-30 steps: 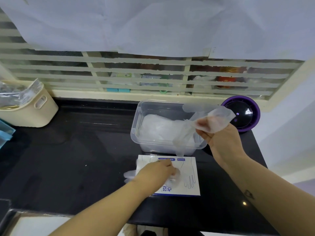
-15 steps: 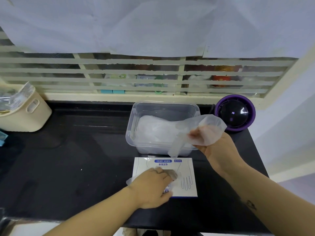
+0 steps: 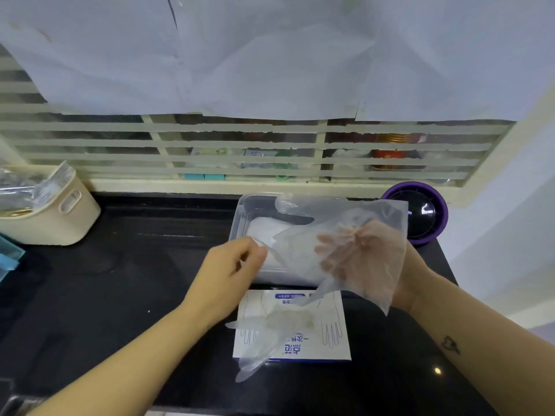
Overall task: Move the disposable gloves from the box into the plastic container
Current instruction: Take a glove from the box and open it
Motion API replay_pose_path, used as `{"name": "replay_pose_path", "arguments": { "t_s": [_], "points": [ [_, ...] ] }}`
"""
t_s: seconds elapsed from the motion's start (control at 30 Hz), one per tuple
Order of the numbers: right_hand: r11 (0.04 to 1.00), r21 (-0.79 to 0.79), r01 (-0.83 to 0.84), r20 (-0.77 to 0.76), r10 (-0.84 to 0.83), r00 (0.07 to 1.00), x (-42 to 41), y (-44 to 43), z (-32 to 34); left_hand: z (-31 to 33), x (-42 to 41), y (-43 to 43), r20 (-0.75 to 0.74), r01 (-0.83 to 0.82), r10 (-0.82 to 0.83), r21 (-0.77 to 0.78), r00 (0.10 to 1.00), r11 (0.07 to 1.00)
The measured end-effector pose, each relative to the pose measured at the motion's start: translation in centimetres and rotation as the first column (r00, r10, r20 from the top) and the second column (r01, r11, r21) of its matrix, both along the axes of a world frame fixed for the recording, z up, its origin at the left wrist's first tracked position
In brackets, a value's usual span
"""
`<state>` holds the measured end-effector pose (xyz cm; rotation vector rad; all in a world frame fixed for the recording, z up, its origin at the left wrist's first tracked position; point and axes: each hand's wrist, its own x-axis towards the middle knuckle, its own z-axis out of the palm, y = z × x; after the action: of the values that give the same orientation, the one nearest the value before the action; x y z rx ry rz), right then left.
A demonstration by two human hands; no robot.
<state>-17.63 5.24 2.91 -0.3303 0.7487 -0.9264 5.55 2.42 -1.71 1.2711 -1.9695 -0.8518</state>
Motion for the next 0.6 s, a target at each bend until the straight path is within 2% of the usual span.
{"name": "replay_pose_path", "arguments": {
  "t_s": [0.03,0.1,0.17,0.23,0.3,0.37,0.43,0.5,0.6],
  "points": [
    [0.999,-0.013,-0.048,0.022,0.048,0.999,0.1,-0.1,-0.1,0.7,0.2,-0.7,-0.092,-0.072,0.079,0.071,0.993,0.995],
    [0.994,-0.064,-0.089,0.003,0.09,0.996,0.1,-0.5,-0.5,2.2,0.4,-2.2,-0.217,-0.098,0.151,0.239,0.964,0.966],
    [0.993,-0.064,-0.096,0.006,0.097,0.995,0.6,-0.5,-0.3,3.8,0.3,-3.1,-0.118,-0.035,0.073,0.297,0.99,0.954],
    [0.991,-0.073,-0.109,0.05,0.113,0.992,0.8,-0.8,-0.5,4.9,-0.2,-3.7,0.012,0.077,-0.085,0.318,0.996,0.945],
    [0.969,-0.128,-0.212,0.028,0.217,0.976,1.4,-1.1,-0.6,5.6,-1.1,-4.4,0.065,0.18,-0.225,0.404,0.972,0.897],
    [0.93,-0.186,-0.316,0.011,0.324,0.946,2.0,-1.7,-1.0,5.5,-1.6,-5.3,0.054,0.248,-0.328,0.542,0.943,0.803],
    [0.899,-0.247,-0.362,0.033,0.381,0.924,2.4,-1.9,-0.9,4.7,-1.8,-5.8,-0.139,0.377,-0.393,0.675,0.909,0.634],
    [0.895,-0.276,-0.35,-0.006,0.363,0.932,2.2,-2.1,-1.0,3.9,-1.5,-6.0,-0.365,0.477,-0.314,0.748,0.876,0.461],
    [0.912,-0.276,-0.302,-0.089,0.289,0.953,1.7,-2.3,-0.8,2.9,-0.2,-6.5,-0.502,0.559,-0.252,0.78,0.827,0.28]
  ]
}}
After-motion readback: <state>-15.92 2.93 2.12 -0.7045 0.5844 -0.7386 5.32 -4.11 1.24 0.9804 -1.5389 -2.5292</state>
